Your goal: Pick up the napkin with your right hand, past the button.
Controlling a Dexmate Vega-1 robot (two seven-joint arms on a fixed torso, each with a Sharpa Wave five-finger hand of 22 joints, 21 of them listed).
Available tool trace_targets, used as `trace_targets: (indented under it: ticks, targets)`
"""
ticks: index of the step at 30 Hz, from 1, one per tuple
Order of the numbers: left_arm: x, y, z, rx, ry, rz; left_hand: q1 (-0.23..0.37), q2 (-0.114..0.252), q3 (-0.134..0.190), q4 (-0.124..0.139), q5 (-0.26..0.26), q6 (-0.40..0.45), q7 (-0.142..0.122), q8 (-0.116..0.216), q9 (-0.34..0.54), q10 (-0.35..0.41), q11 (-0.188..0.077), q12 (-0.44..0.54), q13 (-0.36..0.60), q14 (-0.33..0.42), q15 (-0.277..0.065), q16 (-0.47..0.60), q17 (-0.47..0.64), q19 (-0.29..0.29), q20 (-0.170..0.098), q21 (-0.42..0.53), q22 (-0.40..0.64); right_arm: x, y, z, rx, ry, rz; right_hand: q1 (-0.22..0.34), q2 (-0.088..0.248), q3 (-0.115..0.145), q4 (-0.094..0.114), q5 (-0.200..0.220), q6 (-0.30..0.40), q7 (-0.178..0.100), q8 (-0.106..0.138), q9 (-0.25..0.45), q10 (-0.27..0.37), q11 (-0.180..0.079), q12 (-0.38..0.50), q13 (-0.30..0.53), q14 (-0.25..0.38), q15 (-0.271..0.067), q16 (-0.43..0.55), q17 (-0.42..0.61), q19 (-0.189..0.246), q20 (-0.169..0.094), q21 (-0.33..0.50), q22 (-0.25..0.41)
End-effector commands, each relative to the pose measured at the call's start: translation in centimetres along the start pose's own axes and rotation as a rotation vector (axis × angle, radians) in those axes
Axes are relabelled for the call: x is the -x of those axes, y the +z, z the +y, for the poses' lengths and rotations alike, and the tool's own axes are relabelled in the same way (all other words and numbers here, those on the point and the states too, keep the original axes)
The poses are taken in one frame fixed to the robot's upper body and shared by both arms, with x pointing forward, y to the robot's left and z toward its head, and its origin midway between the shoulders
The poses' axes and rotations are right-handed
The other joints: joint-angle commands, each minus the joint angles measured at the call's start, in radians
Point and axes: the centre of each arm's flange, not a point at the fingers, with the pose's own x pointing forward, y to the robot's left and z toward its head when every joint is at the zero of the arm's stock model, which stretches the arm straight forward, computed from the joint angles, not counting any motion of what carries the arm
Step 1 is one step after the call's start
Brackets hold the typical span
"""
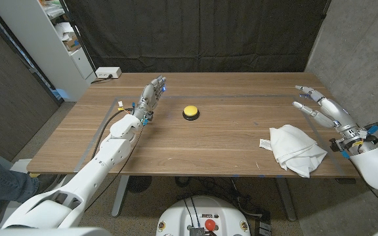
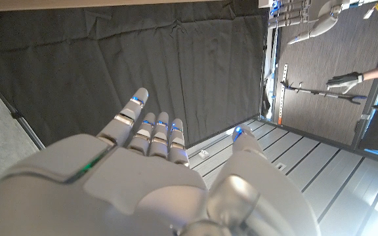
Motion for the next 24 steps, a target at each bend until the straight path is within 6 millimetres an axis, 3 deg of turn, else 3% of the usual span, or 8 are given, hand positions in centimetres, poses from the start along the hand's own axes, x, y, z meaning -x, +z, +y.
trace_targets:
  ticks: [1,24]
  targets:
    - [0.0,-0.2,0.0,0.004,0.005,0.003,0.011,-0.003,-0.001,-0.001,0.0,0.008,-0.001,-0.003,0.003,0.003,-0.003,-0.006,0.003,-0.003,0.003,0.0,0.001,-0.006,-0.001,-0.001,0.001,-0.1,0.0,0.2,0.084,0.046,-0.017,0.007,0.003,0.003,-0.004,0.006,0.004,0.001,0.001,0.002,0.007,0.003,-0.004,0.001,0.012,0.001,0.002,0.0,0.009,0.004,-0.003,0.004]
    - [-0.1,0.0,0.2,0.0,0.006,0.0,0.012,-0.002,-0.005,-0.001,0.0,0.007,-0.001,-0.005,0.003,0.002,-0.004,-0.01,0.003,-0.006,0.002,0.0,0.001,-0.009,-0.001,-0.002,0.001,0.5,0.1,1.2,0.148,0.119,-0.016,0.015,0.003,0.005,-0.01,0.011,-0.001,0.0,-0.002,0.002,0.009,0.0,-0.013,0.002,0.013,0.001,-0.001,-0.004,0.013,0.006,-0.011,0.004]
